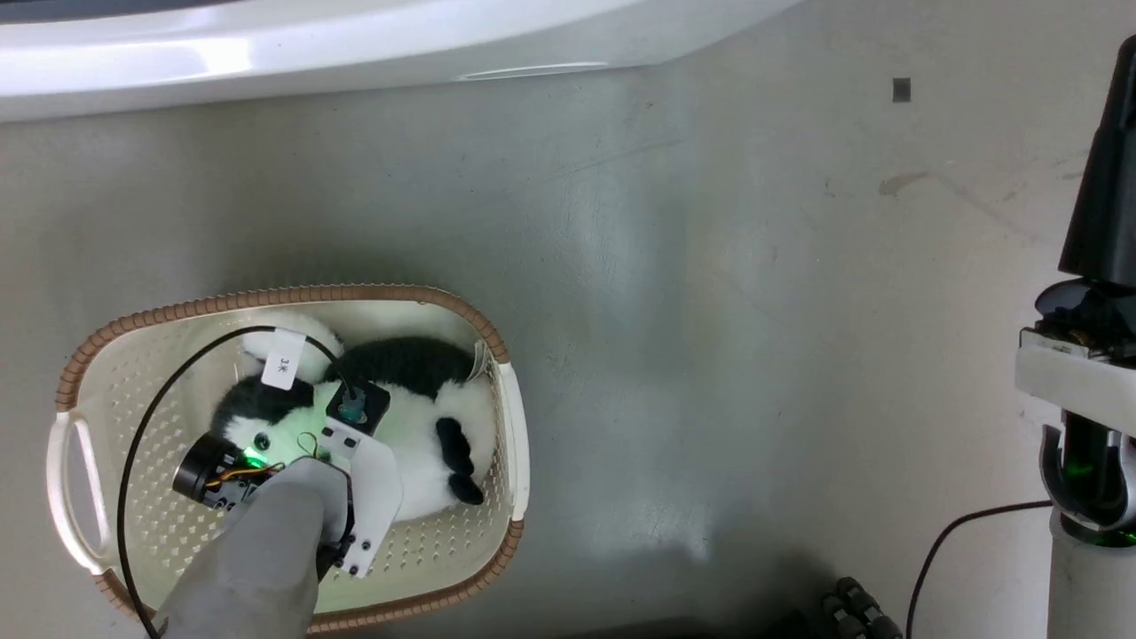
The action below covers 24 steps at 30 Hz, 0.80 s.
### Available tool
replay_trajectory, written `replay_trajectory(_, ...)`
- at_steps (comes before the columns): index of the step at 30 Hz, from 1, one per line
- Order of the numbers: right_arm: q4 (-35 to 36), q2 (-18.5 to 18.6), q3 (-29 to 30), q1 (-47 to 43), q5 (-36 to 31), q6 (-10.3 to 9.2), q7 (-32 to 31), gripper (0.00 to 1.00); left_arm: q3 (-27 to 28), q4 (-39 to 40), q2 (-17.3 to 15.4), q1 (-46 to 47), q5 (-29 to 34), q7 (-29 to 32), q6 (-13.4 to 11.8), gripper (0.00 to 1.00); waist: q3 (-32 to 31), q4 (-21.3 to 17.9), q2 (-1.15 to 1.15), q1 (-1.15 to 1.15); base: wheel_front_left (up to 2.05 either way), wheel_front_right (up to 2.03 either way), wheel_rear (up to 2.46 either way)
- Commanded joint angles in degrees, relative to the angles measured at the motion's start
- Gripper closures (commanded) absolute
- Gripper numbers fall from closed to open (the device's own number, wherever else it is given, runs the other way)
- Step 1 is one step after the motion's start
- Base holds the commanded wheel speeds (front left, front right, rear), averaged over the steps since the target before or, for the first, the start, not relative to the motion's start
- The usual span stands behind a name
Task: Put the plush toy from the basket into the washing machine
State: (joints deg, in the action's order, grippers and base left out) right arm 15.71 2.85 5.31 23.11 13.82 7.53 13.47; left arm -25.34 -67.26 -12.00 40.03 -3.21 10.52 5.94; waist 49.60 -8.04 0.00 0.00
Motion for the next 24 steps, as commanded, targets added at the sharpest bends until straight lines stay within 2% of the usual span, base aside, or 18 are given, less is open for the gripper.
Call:
replay_trajectory(1, 0.7, 0.0, 0.3, 1.4, 0.6, -0.04, 0.5, 0.00, -0.5, -1.8, -0.5, 1.0, -0.2, 0.2, 0.1, 1.00, 0.1, -0.1, 0.00, 0.00, 0.00, 0.00, 0.00)
replay_trajectory(12, 0.7, 0.0, 0.9, 1.8, 0.9, -0.04, 1.5, 0.00, -2.7, -6.7, 0.2, 2.3, -2.5, -0.9, 1.0, 1.00, -1.1, 0.3, 0.00, 0.00, 0.00, 0.00, 0.00)
replay_trajectory(23, -2.2, 0.0, 0.8, -1.5, -0.1, -0.04, 1.5, 0.00, -3.4, -6.7, 3.2, 0.0, -5.0, -4.7, 1.4, 1.00, -10.0, 3.0, 0.00, 0.00, 0.00, 0.00, 0.00)
replay_trajectory(24, -3.1, 0.0, 0.9, -2.9, -0.6, -0.04, 1.5, 0.00, -3.7, -6.7, 4.1, -1.1, -5.7, -6.0, 1.5, 1.00, -13.0, 3.9, 0.00, 0.00, 0.00, 0.00, 0.00)
